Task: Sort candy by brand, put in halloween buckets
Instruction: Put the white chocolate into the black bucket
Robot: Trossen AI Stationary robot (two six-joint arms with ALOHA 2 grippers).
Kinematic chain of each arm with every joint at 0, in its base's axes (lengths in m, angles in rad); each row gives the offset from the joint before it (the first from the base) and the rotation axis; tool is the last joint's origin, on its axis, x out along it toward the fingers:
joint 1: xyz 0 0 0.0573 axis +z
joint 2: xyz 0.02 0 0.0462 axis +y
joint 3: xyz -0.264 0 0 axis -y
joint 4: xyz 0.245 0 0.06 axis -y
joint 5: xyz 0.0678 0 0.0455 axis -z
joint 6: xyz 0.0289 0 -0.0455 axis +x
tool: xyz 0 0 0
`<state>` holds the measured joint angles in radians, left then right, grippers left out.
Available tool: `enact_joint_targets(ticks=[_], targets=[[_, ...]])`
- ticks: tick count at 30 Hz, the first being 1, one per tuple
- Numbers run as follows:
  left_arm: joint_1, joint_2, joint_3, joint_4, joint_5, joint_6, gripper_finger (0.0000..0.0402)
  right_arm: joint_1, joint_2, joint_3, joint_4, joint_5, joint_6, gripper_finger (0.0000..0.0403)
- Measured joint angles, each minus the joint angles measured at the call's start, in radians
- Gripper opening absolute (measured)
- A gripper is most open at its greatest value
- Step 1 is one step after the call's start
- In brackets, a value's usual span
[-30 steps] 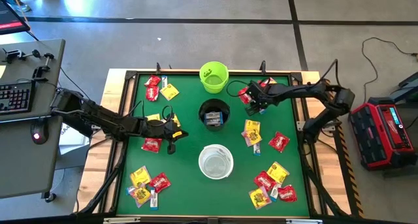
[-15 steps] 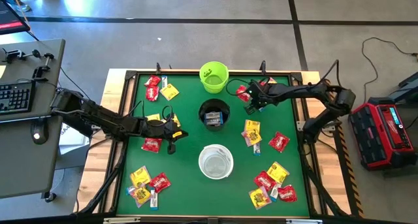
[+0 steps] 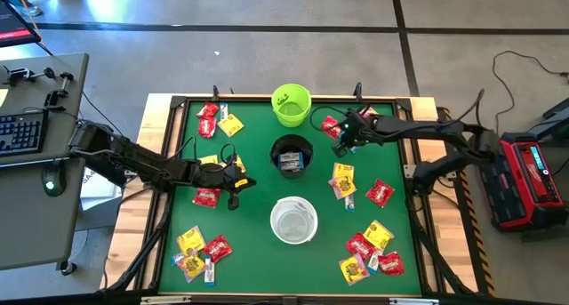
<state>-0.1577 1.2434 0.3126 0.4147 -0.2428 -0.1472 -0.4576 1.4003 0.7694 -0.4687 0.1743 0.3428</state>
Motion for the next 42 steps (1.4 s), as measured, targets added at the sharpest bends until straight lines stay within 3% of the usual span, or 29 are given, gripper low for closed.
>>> enact_joint_targets(ticks=[5,11,15,20,29,34,39,42], targets=[[0.0,0.0,0.0,0.0,0.0,-0.006,0.0017,0.03,0.006,0.0,-0.105,0.025,0.02,0.003],[0.0,0.0,0.0,-0.003,0.0,-0.007,0.0017,0.05,0.013,0.0,-0.211,0.076,0.098,0.0133],[0.0,0.0,0.0,-0.004,0.0,-0.007,0.0017,0.03,0.013,-0.021,-0.175,0.07,0.105,0.0187],[0.0,0.0,0.0,-0.008,0.0,-0.007,0.0017,-0.018,0.013,-0.094,-0.121,0.054,0.104,0.0205],[0.0,0.0,0.0,-0.007,0.0,-0.002,0.0017,-0.058,0.009,-0.205,0.092,-0.045,0.071,0.0173],[0.0,0.0,0.0,-0.007,0.0,-0.006,0.0017,-0.068,0.008,-0.239,0.146,-0.05,0.069,0.0114],[0.0,0.0,0.0,-0.007,0.0,-0.007,0.0017,-0.065,0.011,-0.242,0.182,-0.024,0.046,0.0021],[0.0,0.0,0.0,-0.007,0.0,-0.009,0.0017,-0.066,0.012,-0.241,0.206,-0.02,0.04,0.0012]])
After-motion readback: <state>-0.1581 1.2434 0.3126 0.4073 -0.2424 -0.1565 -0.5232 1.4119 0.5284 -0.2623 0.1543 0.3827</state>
